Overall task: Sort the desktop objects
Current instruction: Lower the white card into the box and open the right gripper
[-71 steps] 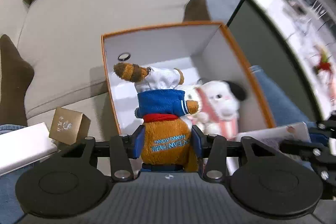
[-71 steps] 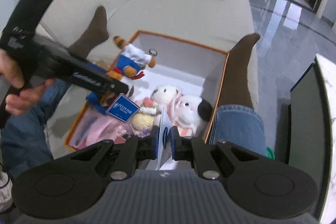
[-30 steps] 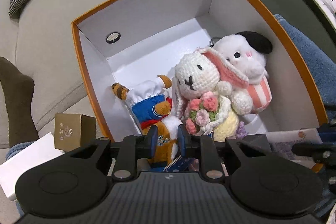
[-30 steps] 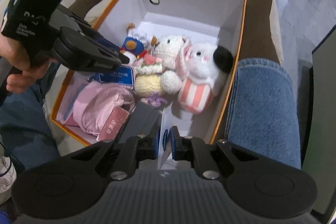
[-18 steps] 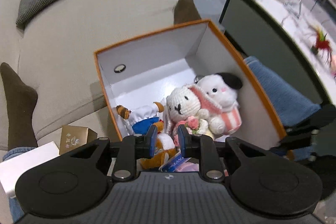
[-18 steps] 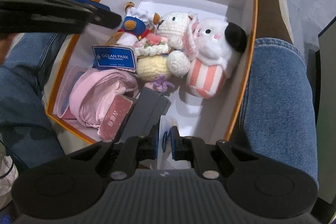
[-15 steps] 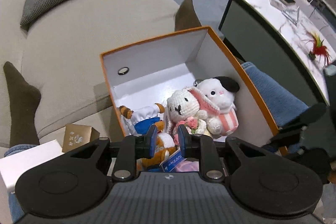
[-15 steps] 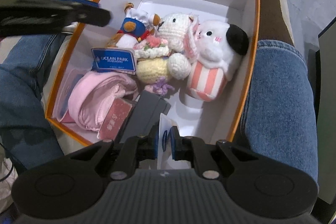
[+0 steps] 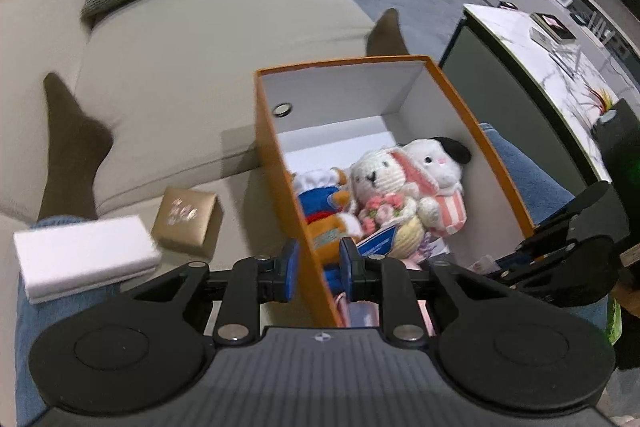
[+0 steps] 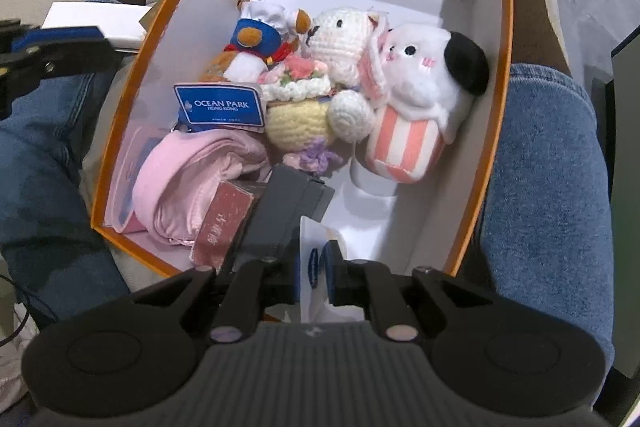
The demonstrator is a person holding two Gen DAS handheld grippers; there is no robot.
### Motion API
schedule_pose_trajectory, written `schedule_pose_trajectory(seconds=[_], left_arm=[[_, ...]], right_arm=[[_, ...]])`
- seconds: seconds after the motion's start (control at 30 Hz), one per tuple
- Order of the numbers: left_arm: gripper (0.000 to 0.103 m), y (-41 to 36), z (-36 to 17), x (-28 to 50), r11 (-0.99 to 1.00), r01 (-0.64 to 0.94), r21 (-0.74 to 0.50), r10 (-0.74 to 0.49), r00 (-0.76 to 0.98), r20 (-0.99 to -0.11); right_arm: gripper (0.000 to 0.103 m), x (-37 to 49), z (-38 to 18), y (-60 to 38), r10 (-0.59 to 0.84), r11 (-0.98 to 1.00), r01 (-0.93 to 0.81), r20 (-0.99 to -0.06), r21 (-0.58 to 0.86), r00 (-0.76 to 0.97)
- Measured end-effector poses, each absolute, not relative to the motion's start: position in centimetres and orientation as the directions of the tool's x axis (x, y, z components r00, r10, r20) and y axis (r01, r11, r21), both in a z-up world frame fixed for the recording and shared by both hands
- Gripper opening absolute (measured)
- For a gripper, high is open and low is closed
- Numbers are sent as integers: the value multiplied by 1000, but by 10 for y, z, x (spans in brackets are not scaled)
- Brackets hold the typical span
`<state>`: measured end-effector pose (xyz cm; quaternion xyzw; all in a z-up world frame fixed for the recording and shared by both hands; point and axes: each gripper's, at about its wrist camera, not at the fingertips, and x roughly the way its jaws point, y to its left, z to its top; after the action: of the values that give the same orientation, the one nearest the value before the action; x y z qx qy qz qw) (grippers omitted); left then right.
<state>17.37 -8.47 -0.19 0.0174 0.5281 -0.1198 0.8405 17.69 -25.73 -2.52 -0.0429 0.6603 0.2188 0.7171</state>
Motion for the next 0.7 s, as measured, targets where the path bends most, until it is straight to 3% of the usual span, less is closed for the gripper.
schedule_pose_trajectory(seconds=[0.13, 0.3, 0.7], left_arm=[[25, -72, -5, 168, 977, 193, -92, -166, 414, -895], [26, -53, 1, 159, 981, 164, -99, -161, 426, -890], [34, 22, 26, 149, 997, 71, -21, -53, 473, -879]], right_arm=[[19, 173, -24, -255, 240, 905, -373, -970, 206, 48], [37, 169, -16, -251, 207, 906, -396, -973, 151, 103], [38, 157, 58, -207, 307, 815, -572, -905, 90, 296]])
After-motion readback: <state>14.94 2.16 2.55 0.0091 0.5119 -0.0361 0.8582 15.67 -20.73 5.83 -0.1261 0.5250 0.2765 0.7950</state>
